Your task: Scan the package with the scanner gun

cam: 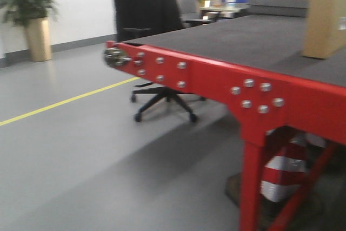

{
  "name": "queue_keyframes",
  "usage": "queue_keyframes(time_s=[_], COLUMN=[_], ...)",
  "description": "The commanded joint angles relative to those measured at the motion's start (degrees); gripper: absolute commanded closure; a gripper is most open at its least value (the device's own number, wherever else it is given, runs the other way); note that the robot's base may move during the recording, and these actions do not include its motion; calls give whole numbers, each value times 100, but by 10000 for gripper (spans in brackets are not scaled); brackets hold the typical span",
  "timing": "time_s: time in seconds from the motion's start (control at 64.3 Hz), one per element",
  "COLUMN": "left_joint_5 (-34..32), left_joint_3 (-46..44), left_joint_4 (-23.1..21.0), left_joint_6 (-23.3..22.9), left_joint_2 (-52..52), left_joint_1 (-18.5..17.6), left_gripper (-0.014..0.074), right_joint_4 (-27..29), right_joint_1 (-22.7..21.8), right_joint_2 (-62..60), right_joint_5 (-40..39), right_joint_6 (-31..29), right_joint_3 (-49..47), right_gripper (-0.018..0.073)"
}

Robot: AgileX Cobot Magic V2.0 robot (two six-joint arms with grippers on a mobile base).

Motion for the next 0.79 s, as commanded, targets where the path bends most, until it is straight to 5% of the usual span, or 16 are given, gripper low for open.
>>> queue_keyframes(time_s=[0.0, 0.777], left_joint_5=[-109, -109], left_joint_3=[-12, -12], left_joint_4=[0, 0], left_joint_6=[-68, -68], left_joint_2=[-24, -24], left_joint_1=[17, 17], left_gripper=[707, 707], right_joint_4=[-7, -7], right_joint_1=[-27, -27], right_joint_2=[-29, -29], right_joint_5=[-148, -148], right_joint_6=[-28, -28], right_joint_3=[-3, -3], right_gripper=[713, 713])
